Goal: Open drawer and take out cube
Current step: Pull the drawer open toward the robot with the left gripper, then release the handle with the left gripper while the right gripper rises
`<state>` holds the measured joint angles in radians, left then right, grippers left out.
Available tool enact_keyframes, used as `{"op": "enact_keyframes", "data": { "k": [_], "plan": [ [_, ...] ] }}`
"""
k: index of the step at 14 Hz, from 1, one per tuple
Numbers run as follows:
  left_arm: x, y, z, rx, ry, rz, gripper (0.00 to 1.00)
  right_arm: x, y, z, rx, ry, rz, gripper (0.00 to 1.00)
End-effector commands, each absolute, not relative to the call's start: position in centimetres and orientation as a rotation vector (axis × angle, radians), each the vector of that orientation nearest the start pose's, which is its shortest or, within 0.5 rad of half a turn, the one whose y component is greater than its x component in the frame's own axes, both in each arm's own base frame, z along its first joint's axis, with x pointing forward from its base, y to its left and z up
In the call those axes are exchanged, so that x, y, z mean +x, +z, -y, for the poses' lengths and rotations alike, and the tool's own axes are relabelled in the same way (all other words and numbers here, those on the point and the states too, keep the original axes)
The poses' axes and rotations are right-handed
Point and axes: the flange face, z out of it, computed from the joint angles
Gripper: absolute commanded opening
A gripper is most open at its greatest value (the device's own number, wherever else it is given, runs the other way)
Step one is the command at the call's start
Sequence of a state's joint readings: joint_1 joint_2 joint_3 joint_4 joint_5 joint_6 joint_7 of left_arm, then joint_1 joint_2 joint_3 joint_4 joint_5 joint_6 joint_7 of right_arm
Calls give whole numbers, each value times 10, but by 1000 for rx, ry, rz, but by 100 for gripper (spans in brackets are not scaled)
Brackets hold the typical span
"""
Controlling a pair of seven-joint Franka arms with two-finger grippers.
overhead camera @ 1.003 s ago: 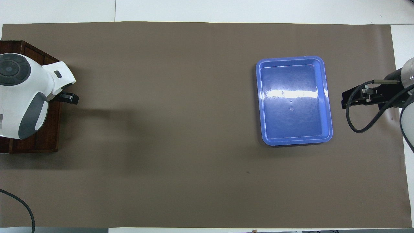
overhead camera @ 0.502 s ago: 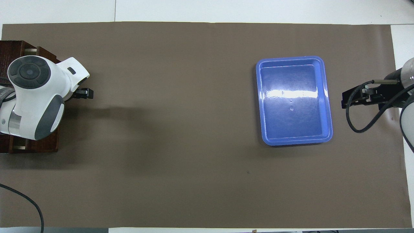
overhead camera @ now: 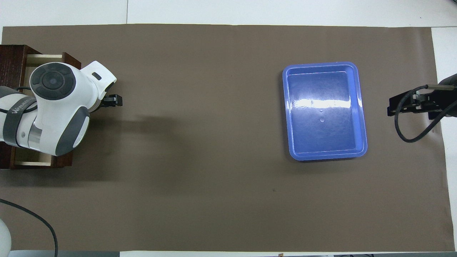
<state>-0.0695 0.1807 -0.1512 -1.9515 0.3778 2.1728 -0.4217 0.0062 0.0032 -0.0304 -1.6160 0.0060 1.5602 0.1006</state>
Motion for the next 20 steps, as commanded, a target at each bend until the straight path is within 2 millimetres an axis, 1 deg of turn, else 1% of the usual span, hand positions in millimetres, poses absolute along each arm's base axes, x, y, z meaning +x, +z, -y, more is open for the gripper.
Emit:
{"op": "enact_keyframes", "data": {
  "k": [1,2,3,5,7,8,9,10,11,12,13,14,15,16,17,18,19,20],
  "plan": [
    [581,393,153,-2939,-182,67,100,553,604,25,-3145,10,-166,100],
    [581,395,157,-2948,-177,81,100,561,603,29,-3138,-52,-195,100],
    [580,396,161,-2948,-170,73,100,566,600,27,-3128,-65,-238,99],
    [578,395,167,-2950,-167,83,100,581,589,18,-3071,-39,-535,99],
    [577,395,169,-2950,-166,86,100,605,576,6,-2949,3,-848,99],
    [576,395,173,-2952,-167,77,100,619,573,-8,-2881,16,-992,99],
    [575,395,174,-2952,-167,93,100,632,565,-29,-2810,50,-1132,99],
    [576,398,174,-2950,-165,102,100,643,558,-47,-2726,83,-1269,99],
    [582,411,175,-2953,-158,138,100,650,549,-70,-2657,124,-1377,99],
    [595,430,175,-2983,-116,228,100,656,538,-90,-2587,165,-1484,99],
    [606,453,175,-3010,-81,290,100,662,533,-106,-2489,201,-1576,98],
    [612,469,175,-3016,-37,336,100,664,534,-123,-2384,251,-1632,97],
    [614,487,173,-3008,-24,403,100,662,532,-138,-2271,338,-1720,97],
    [616,500,168,-2996,-28,477,100,659,530,-148,-2170,407,-1830,97],
    [616,509,154,-2975,-20,556,100,654,523,-164,-2138,456,-1876,97],
    [619,515,130,-2952,11,660,100,652,520,-168,-2109,494,-1892,97],
    [623,521,98,-2925,38,831,100,649,514,-171,-2080,546,-1891,97],
    [625,525,73,-2890,48,1011,100,646,510,-176,-2080,562,-1886,97]
  ]
}}
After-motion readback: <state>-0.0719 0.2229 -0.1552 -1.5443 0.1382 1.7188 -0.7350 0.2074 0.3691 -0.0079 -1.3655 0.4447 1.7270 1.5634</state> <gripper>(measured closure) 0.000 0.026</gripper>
